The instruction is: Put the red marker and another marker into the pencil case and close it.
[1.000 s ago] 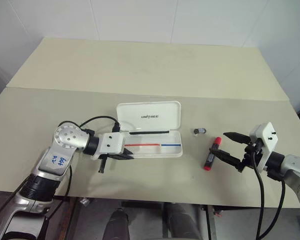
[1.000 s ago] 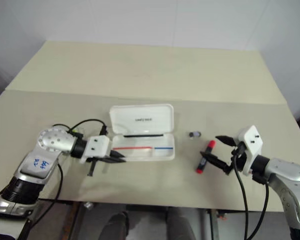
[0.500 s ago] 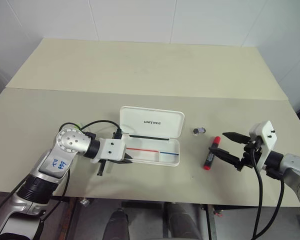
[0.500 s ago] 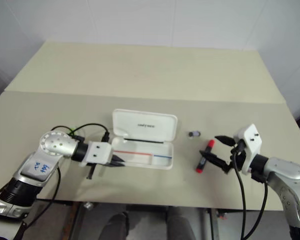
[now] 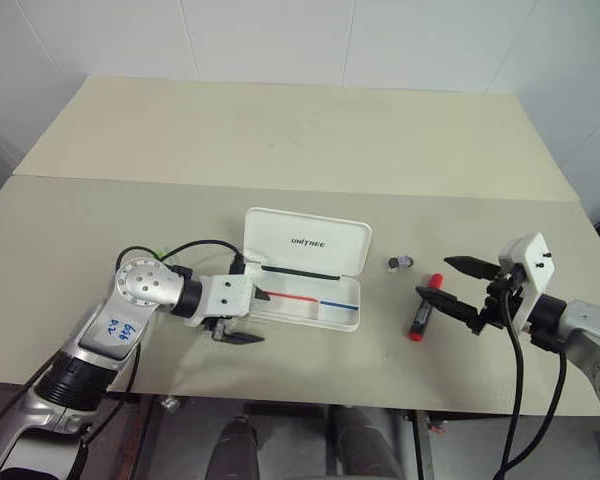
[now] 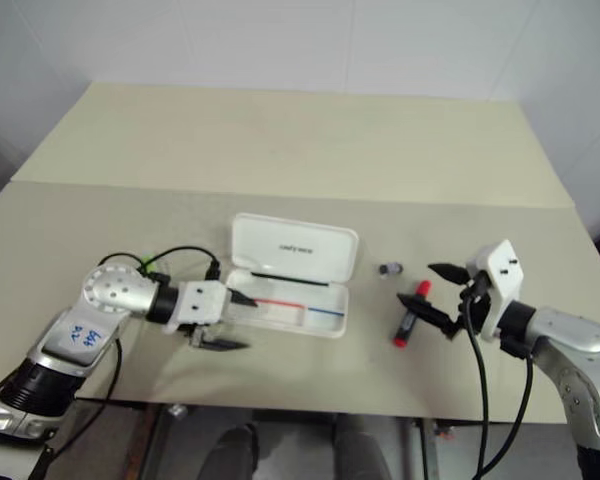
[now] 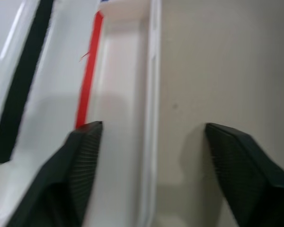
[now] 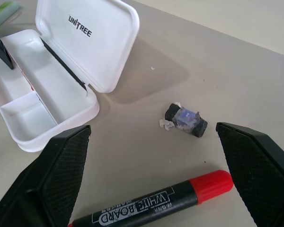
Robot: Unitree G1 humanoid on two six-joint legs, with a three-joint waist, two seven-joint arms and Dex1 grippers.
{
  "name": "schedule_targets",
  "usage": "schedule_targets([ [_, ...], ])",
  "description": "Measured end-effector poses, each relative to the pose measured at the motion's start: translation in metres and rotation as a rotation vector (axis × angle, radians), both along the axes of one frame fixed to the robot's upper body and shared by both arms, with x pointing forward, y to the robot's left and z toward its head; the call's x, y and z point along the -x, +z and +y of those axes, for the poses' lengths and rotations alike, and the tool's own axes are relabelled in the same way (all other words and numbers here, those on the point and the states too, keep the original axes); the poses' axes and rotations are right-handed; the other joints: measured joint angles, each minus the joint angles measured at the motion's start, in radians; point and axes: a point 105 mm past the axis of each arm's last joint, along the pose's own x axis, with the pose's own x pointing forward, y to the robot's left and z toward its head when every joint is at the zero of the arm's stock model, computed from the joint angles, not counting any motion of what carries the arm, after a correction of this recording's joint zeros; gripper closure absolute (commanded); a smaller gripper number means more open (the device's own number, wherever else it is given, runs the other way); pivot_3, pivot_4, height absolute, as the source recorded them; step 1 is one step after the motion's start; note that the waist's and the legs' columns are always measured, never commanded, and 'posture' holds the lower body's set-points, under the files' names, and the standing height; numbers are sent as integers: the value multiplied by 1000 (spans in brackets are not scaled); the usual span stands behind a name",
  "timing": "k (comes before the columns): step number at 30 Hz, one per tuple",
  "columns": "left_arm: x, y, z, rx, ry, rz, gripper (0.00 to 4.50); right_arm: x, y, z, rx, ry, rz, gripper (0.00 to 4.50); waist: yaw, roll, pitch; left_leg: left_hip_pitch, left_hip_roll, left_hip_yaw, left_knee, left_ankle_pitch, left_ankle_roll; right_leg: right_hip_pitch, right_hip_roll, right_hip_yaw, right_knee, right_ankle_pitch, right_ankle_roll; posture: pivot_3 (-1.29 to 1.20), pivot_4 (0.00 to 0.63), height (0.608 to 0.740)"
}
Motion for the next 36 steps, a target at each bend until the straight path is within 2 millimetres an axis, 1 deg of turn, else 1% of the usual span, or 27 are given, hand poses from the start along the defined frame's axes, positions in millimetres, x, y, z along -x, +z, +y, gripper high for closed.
schedule_targets([
  [4, 7, 8, -8, 45, -22, 25, 39, 0, -1, 0, 3, 0, 10, 0, 0, 0, 0, 0, 0, 0, 0, 0, 0, 0, 0, 0, 0, 0, 0, 0, 150, 740],
  [10, 15, 18, -13, 121, -33, 69, 39, 0, -4, -1, 8, -8, 36, 0, 0, 0, 0, 0, 0, 0, 0, 0, 0, 0, 0, 0, 0, 0, 0, 0, 150, 740],
  [16, 15, 35, -16, 219, -56, 59, 39, 1, -18, -11, 50, -125, 95, 0, 0, 0, 0, 0, 0, 0, 0, 0, 0, -1, 0, 0, 0, 0, 0, 0, 150, 740],
  [20, 13, 48, -10, 280, -66, 56, 39, 4, -33, -10, -7, -190, 168, 0, 0, 0, 0, 0, 0, 0, 0, 0, 0, -1, 0, 0, 0, 0, 0, 0, 150, 740],
  [23, 8, 63, -1, 393, -74, 75, 39, 5, -45, -12, -33, -251, 211, 0, 0, 0, 0, 0, 0, 0, 0, 0, 0, -1, 0, 0, -1, 0, 0, 0, 150, 740],
  [25, 4, 69, 7, 417, -69, 60, 39, 5, -50, -11, -58, -279, 222, 0, -2, 0, 0, 0, 0, 0, 0, 0, 0, -1, 0, 0, -1, 0, 0, 0, 150, 740],
  [31, 3, 64, 24, 425, -88, 125, 39, 1, -52, -9, -84, -313, 221, 0, -2, 0, 0, -1, 0, 0, 0, 0, 0, -2, 0, 0, -1, 0, -1, 0, 150, 740],
  [33, 3, 68, 32, 434, -92, 130, 39, 0, -53, -8, -83, -318, 219, 0, -2, 0, 0, -1, 0, 0, 0, 0, 0, -2, 0, 0, -1, 0, -1, 0, 150, 740],
  [36, 4, 73, 38, 437, -105, 130, 39, -3, -54, -4, -79, -312, 214, 0, -2, 0, 0, -1, 0, 1, -1, 0, 0, -2, 0, 0, -1, 0, -1, 0, 150, 740],
])
